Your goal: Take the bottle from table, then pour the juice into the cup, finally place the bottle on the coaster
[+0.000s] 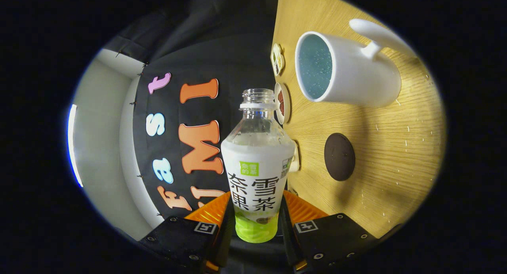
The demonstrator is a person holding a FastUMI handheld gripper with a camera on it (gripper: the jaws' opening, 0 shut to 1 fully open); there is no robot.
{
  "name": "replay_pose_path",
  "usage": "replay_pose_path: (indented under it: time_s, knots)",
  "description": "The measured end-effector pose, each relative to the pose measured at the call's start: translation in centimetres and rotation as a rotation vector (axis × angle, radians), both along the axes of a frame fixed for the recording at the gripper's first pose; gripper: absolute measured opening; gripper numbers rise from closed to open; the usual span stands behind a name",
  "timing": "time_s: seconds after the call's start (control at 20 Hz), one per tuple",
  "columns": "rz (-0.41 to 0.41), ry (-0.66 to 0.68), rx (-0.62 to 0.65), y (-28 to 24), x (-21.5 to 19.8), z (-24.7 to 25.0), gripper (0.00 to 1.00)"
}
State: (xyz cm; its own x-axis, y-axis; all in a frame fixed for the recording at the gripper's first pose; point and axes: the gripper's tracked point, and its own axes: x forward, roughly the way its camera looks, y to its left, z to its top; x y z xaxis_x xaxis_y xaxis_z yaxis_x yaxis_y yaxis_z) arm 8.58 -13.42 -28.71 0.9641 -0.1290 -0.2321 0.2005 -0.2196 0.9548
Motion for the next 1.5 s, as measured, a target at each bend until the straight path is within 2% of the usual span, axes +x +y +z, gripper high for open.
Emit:
replay_pose_path:
  time_s: [0.3,0.8,1.5]
  knots:
    - [-0.032,-0.026,0.068,-0.9,1.0,0.5,0.57]
    - [-0.058,-0.038,0.117,-1.1,0.5,1.0,0.57]
    - [-0.122,-0.084,0.249,-2.0,0.4,1.5,0.57]
